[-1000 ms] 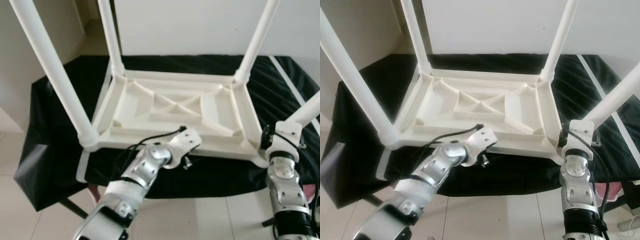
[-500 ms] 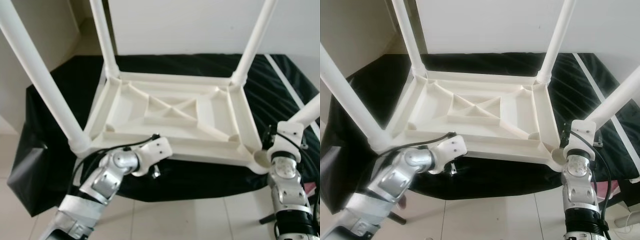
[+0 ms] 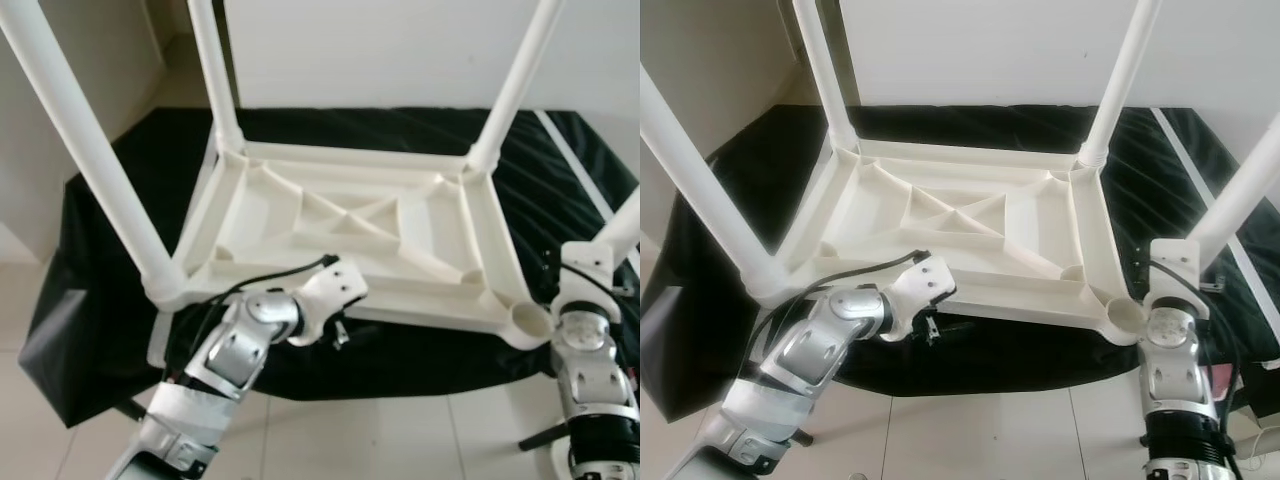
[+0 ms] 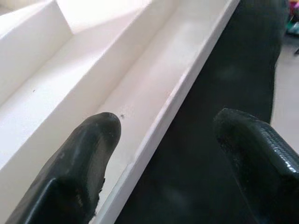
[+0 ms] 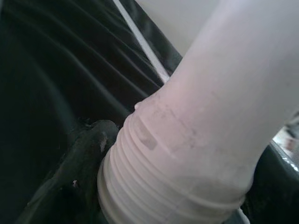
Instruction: Building children table
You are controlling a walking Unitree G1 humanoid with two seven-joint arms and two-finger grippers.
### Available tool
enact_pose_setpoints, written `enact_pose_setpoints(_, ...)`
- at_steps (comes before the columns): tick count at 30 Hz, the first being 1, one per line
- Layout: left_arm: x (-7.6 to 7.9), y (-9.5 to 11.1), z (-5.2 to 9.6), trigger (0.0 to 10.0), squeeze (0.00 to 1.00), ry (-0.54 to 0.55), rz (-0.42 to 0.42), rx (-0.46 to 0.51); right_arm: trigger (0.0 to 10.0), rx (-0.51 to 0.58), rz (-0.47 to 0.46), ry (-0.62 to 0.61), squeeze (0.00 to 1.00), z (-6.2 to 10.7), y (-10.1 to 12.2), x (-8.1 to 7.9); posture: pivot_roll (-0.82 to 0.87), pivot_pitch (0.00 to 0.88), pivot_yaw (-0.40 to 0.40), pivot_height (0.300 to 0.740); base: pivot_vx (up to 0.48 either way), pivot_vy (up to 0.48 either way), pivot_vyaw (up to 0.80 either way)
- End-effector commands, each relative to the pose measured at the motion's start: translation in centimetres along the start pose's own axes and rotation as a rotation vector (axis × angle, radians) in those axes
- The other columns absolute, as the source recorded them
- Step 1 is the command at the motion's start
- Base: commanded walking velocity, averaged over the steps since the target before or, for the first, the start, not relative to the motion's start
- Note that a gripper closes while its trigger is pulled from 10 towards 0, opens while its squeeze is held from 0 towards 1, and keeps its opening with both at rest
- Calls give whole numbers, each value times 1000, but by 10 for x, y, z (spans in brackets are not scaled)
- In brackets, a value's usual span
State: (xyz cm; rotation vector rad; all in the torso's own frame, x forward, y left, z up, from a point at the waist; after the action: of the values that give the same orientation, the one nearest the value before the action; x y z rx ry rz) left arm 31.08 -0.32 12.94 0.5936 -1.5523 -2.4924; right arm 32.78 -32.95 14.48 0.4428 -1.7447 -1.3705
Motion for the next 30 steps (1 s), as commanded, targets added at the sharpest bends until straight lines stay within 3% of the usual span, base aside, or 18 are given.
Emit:
enact_pose_setpoints(1, -3, 13, 1, 10000, 0, 28, 13, 43, 10000, -21, 41, -61, 0, -4, 2, 14, -92, 50, -26, 740, 0, 0, 0)
enact_pose_setpoints(6, 1, 19, 0, 10000, 0, 20, 23, 67, 10000, -100, 135, -137, 0, -6, -6, 31, -94, 48, -26, 740, 0, 0, 0)
enact_pose_setpoints(8, 2, 14, -1, 10000, 0, 21, 48, 44, 10000, -218, 242, -201, 0, -7, -22, 49, -96, 49, -27, 740, 0, 0, 0)
enact_pose_setpoints(11, 3, 13, -1, 10000, 0, 20, 62, 37, 10000, -267, 309, -208, 0, -7, -28, 55, -97, 48, -27, 740, 0, 0, 0)
enact_pose_setpoints(12, 3, 12, -1, 10000, 0, 20, 67, 34, 10000, -293, 384, -196, 0, -8, -32, 60, -96, 48, -29, 740, 0, 0, 0)
enact_pose_setpoints(15, 3, 13, 0, 10000, 0, 20, 71, 35, 10000, -316, 456, -191, 0, -8, -34, 65, -95, 47, -29, 740, 0, 0, 0)
enact_pose_setpoints(17, 3, 14, 0, 10000, 0, 22, 77, 37, 10000, -331, 607, -160, 0, -8, -34, 71, -94, 45, -30, 740, 0, 0, 0)
enact_pose_setpoints(19, 3, 15, 1, 10000, 0, 24, 81, 38, 10000, -327, 650, -150, 0, -9, -31, 72, -94, 45, -30, 740, 0, 0, 0)
enact_pose_setpoints(21, 3, 16, 2, 10000, 0, 27, 86, 39, 10000, -306, 775, -115, 0, -8, -24, 70, -94, 40, -27, 740, 0, 0, 0)
enact_pose_setpoints(25, 3, 16, 2, 10000, 0, 27, 88, 39, 10000, -297, 814, -99, 0, -8, -23, 68, -94, 40, -27, 740, 0, 0, 0)
enact_pose_setpoints(26, 3, 17, 2, 10000, 0, 29, 90, 40, 10000, -276, 882, -32, 0, -6, -22, 62, -93, 38, -27, 740, 0, 0, 0)
enact_pose_setpoints(28, 3, 17, 2, 10000, 0, 29, 90, 40, 10000, -276, 882, -32, 0, -6, -22, 62, -93, 38, -27, 740, 0, 0, 0)
enact_pose_setpoints(30, 3, 17, 3, 10000, 0, 31, 92, 38, 10000, -275, 971, 41, 0, -2, -22, 57, -91, 34, -27, 740, 0, 0, 0)
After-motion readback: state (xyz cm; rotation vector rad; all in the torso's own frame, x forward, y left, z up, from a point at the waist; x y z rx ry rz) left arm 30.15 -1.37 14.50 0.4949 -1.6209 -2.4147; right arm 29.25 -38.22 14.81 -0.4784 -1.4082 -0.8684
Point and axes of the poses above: a point about 5 cm out from each wrist's last joint towards the gripper, its own z axis pointing back from the gripper into the wrist, its own y axis along the axis of the wrist's last joint, x = y × z, the point moved 5 cm from there along -z, pointing out of the wrist towards the gripper, and after that the axes turned 4 degrees about -z, right-handed, at the moved point
